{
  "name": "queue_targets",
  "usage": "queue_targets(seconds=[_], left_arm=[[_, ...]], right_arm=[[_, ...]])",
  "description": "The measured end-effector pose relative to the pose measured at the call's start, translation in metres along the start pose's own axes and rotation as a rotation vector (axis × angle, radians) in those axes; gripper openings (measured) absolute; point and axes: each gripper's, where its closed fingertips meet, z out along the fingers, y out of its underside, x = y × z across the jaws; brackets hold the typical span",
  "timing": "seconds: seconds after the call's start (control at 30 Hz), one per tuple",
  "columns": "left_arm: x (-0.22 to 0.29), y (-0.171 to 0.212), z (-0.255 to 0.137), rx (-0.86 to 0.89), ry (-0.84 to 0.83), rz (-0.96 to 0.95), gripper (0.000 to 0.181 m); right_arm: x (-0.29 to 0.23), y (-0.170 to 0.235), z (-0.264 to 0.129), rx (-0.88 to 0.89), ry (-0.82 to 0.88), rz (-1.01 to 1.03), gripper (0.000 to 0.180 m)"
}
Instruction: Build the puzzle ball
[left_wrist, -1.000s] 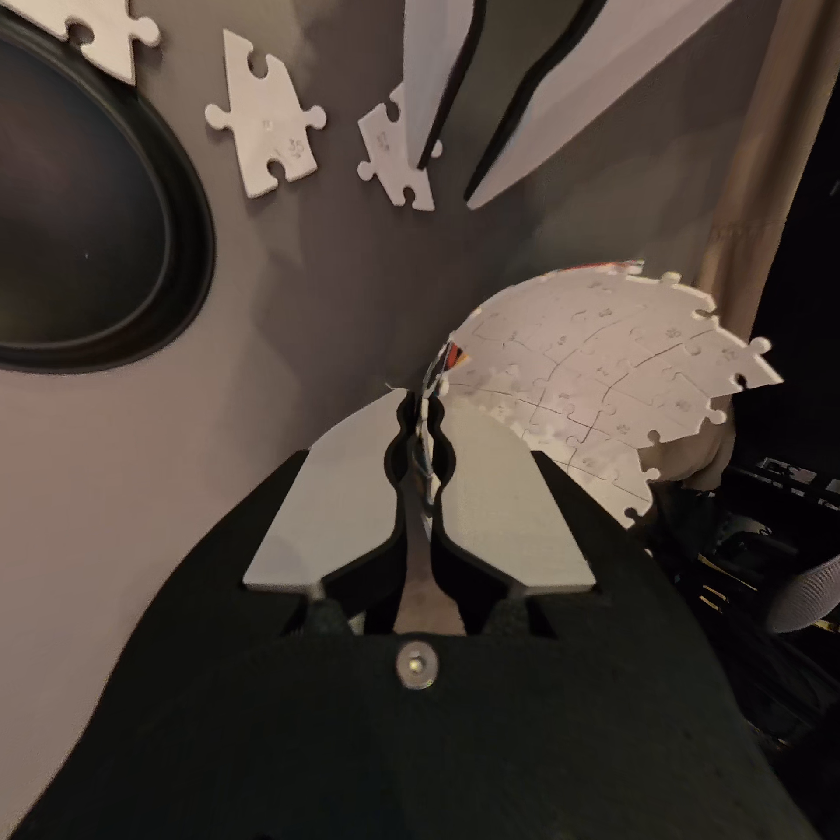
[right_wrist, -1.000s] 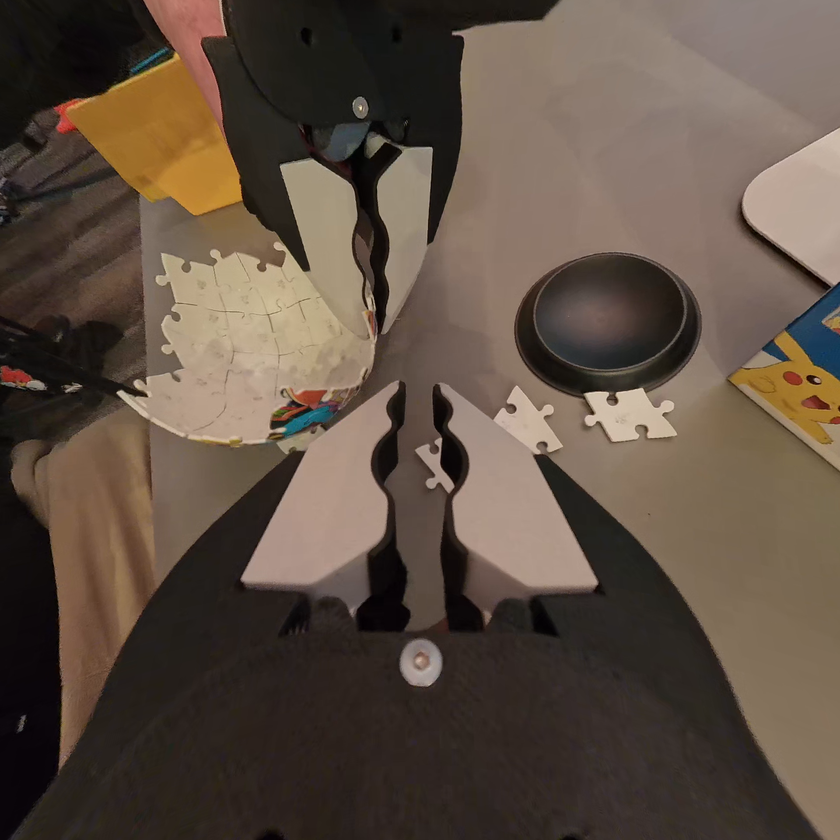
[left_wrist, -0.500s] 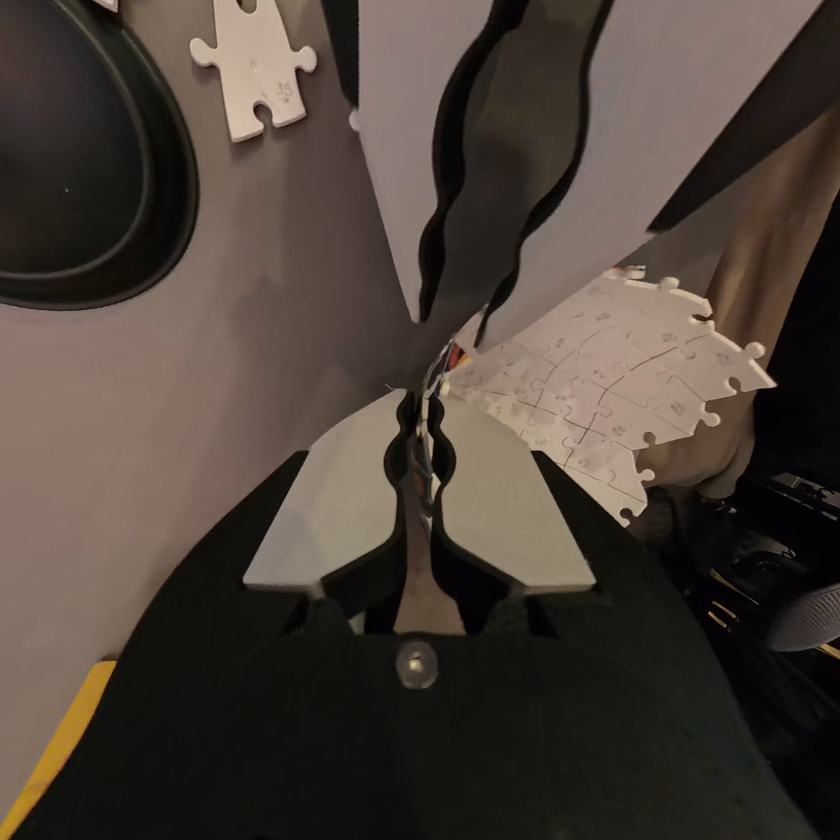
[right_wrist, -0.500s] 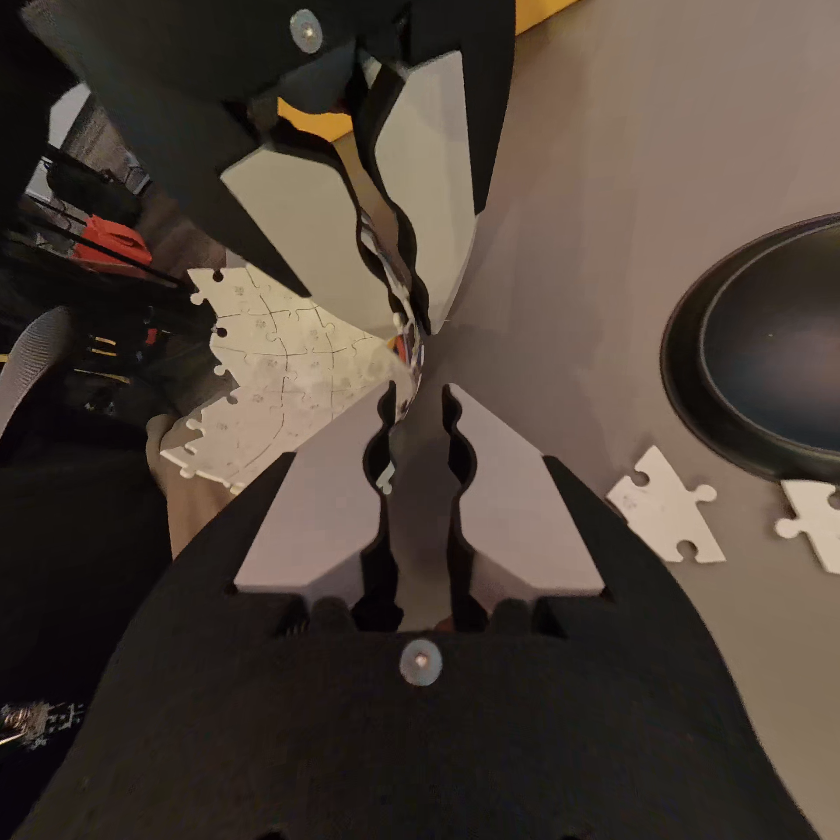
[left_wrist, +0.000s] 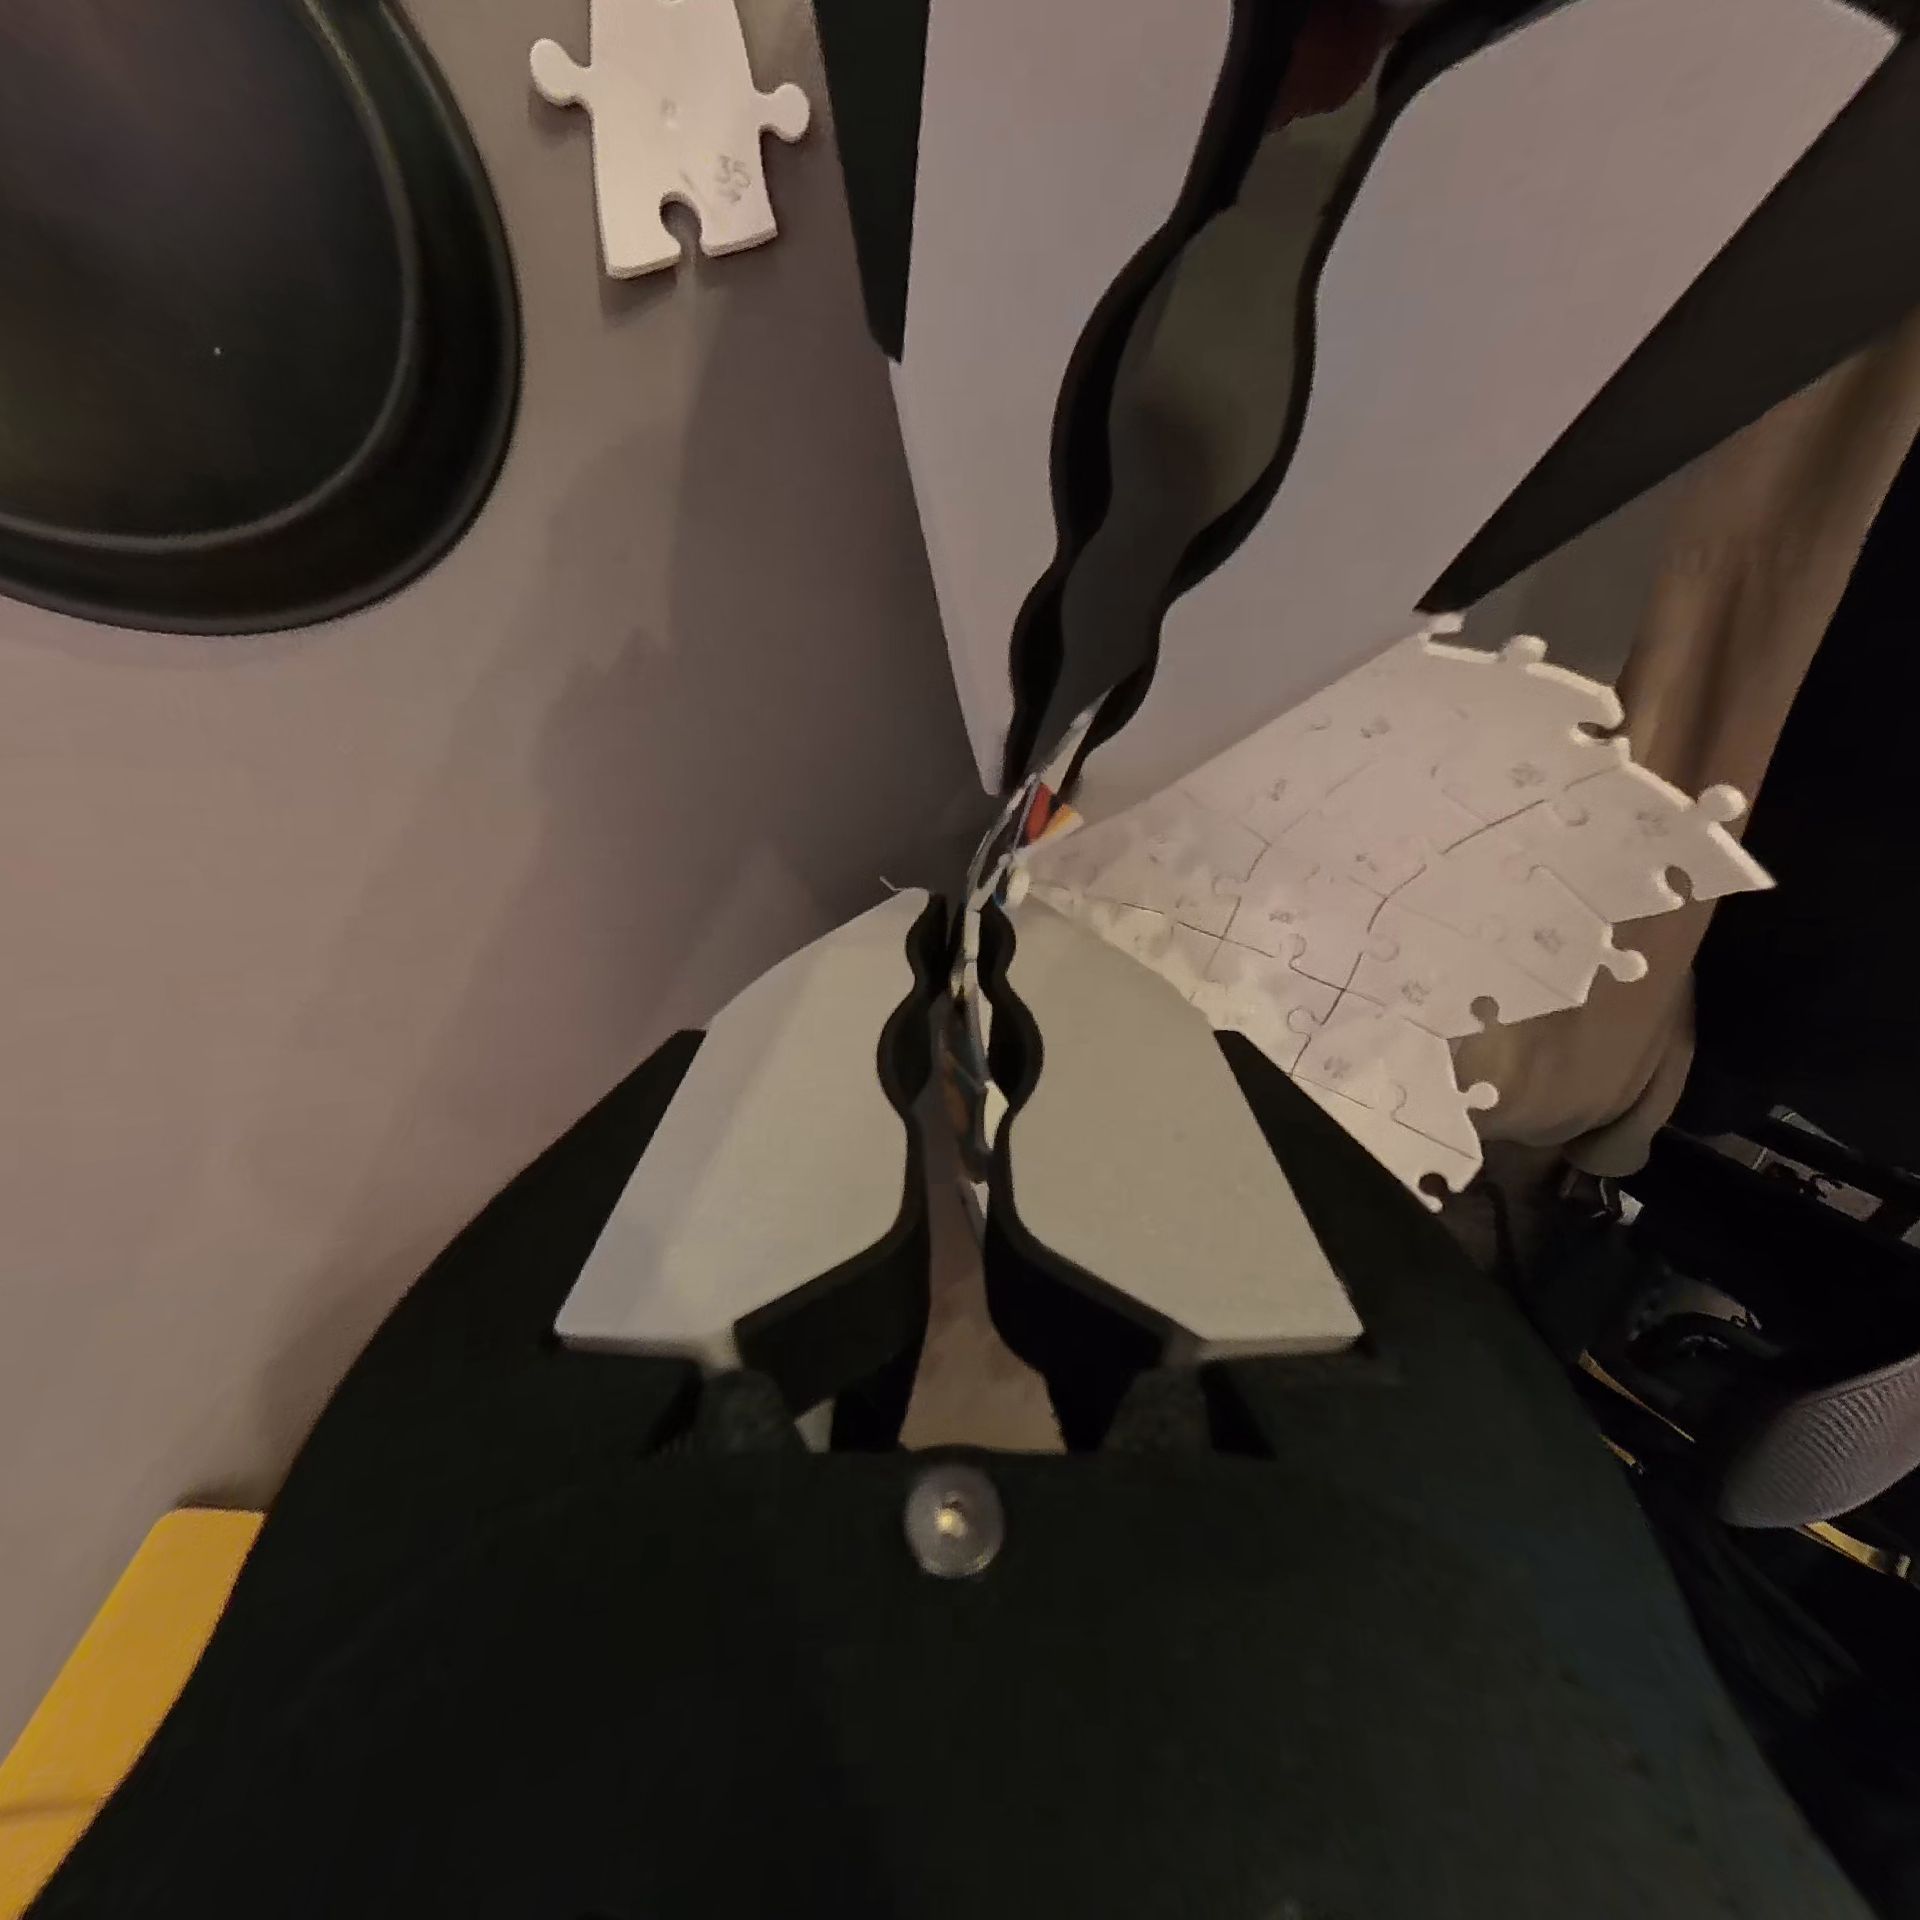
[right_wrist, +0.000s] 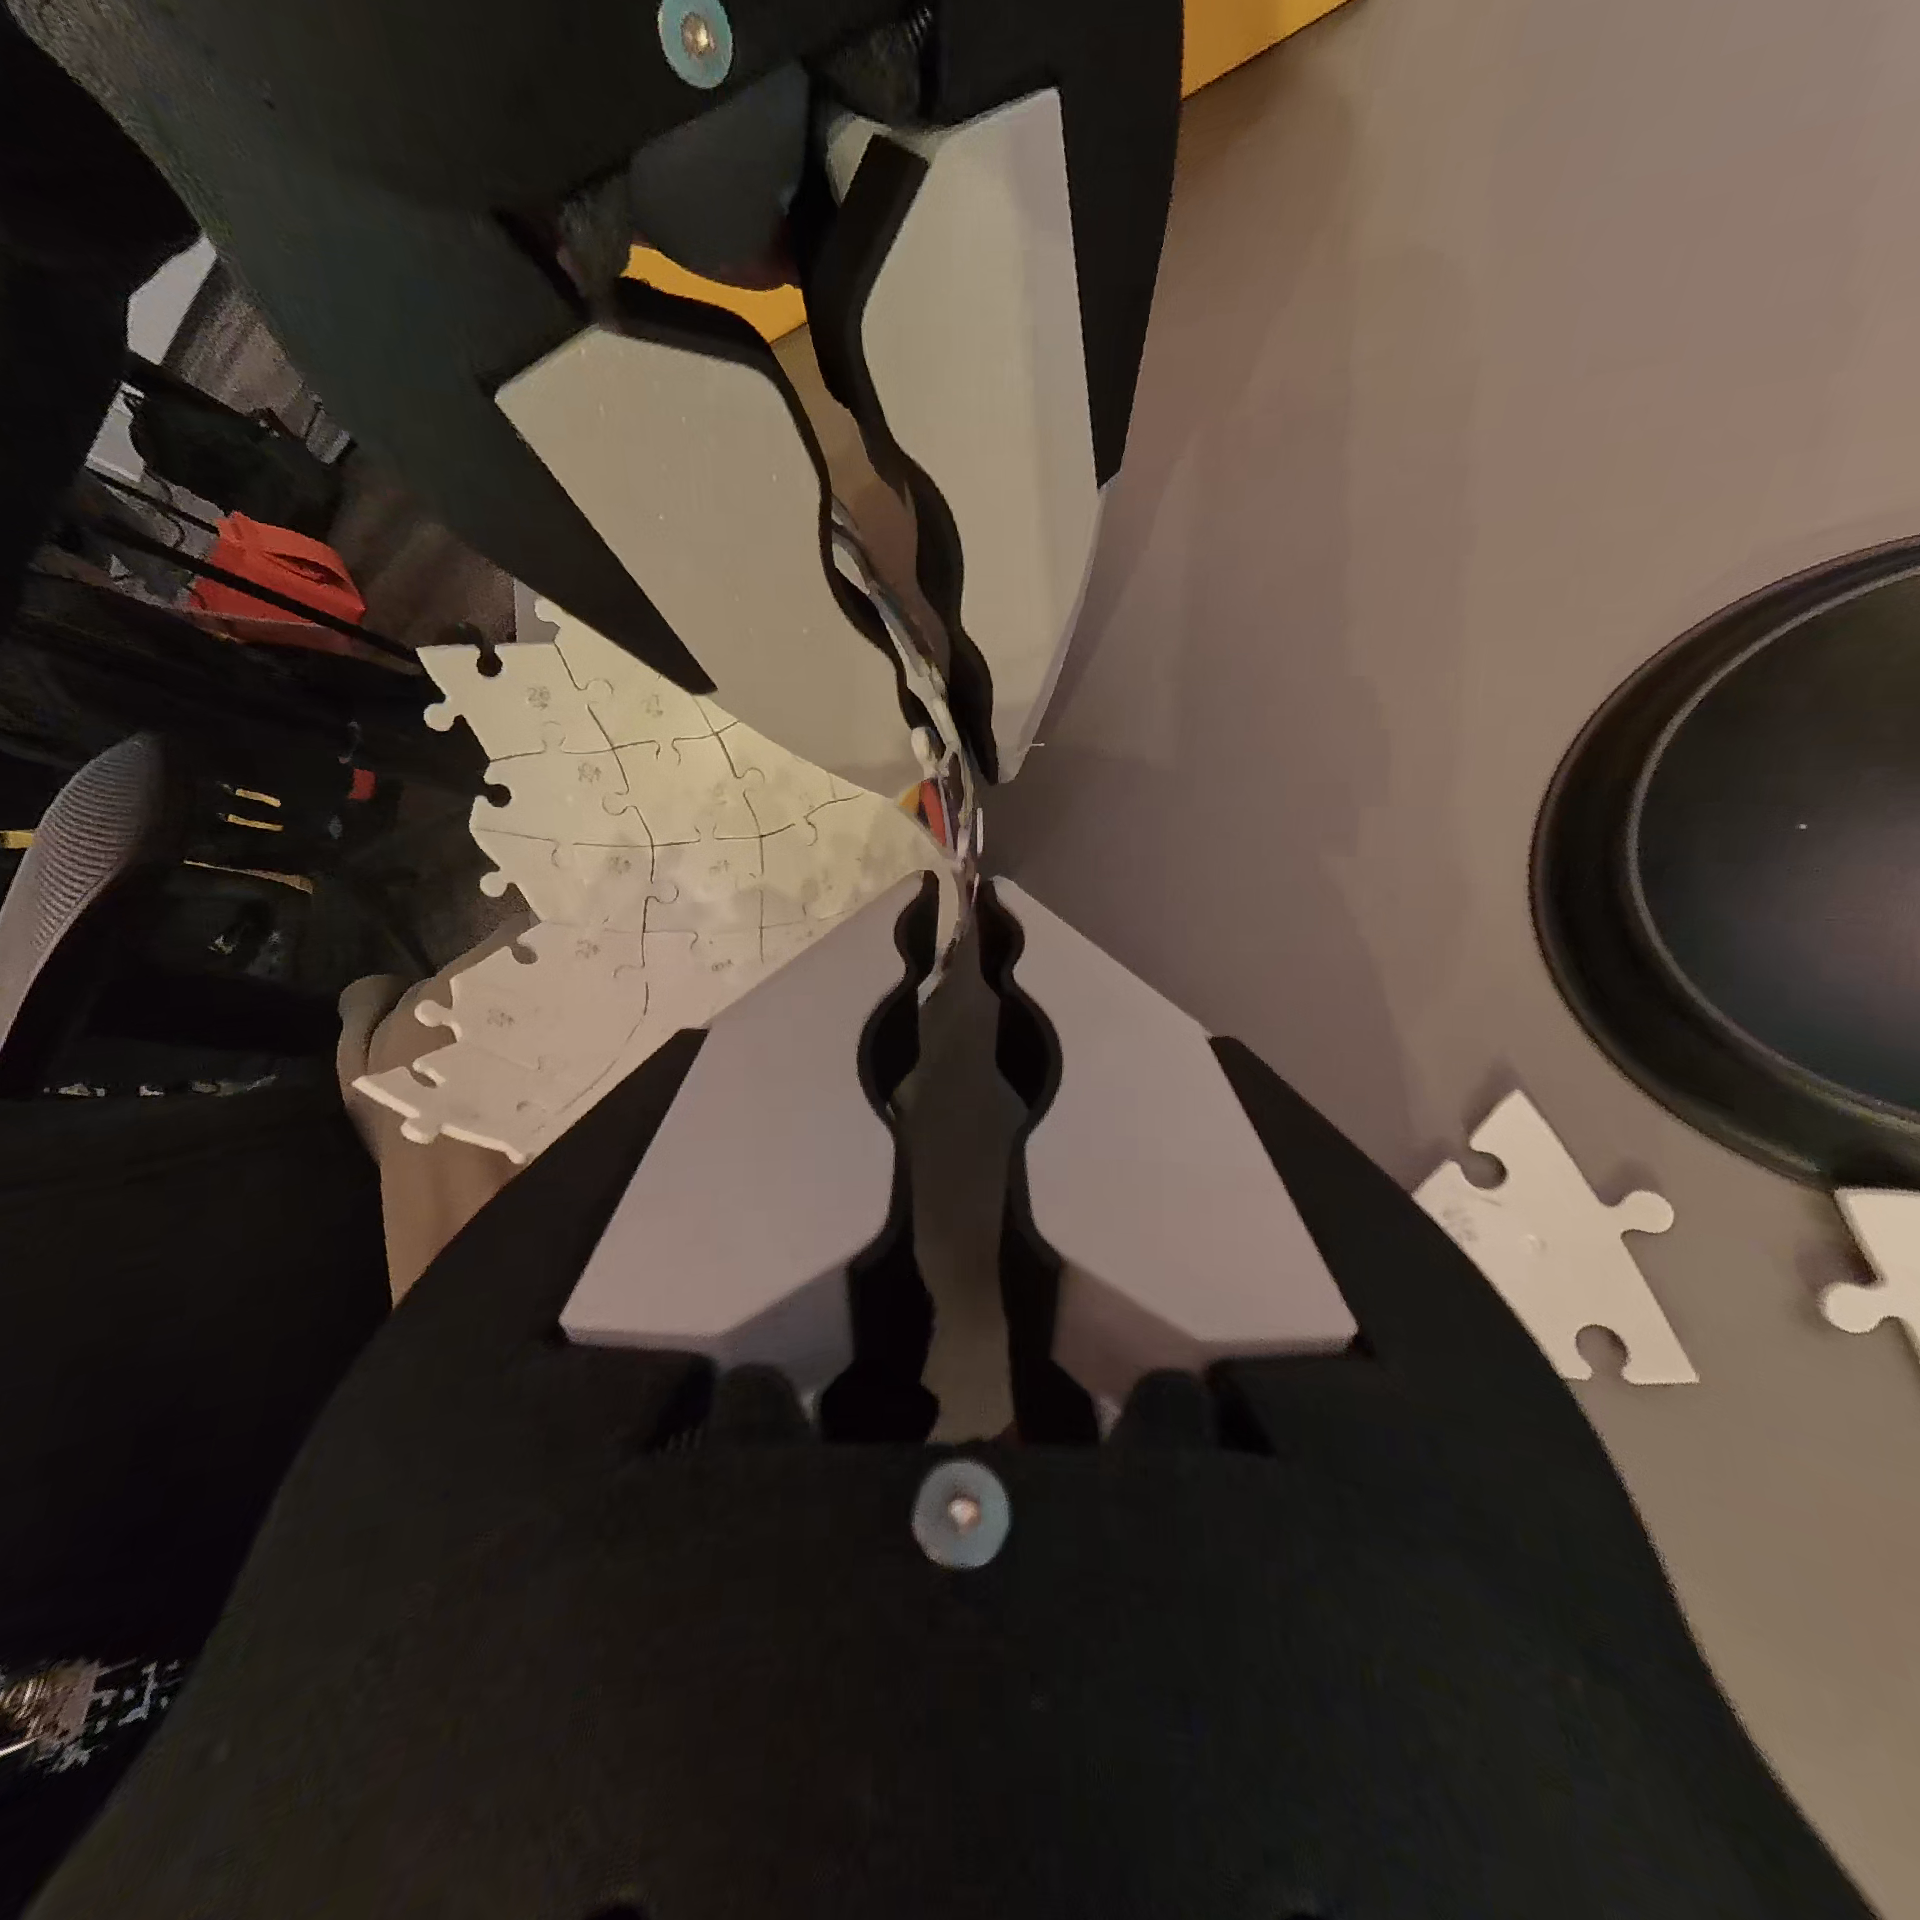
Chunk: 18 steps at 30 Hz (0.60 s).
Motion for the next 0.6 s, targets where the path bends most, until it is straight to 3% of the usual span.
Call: queue_targets(seconds=[0.37, 0.6], left_arm=[[0.0017, 0.0003, -0.0003, 0.034, 0.029, -0.02, 0.007], [0.0043, -0.0003, -0.0058, 0.069, 0.062, -0.012, 0.021]], right_arm=[[-0.0004, 0.0, 0.0015, 0.029, -0.008, -0.02, 0.003], [-0.0004, 0.003, 0.0009, 0.029, -0.01, -0.043, 0.002]])
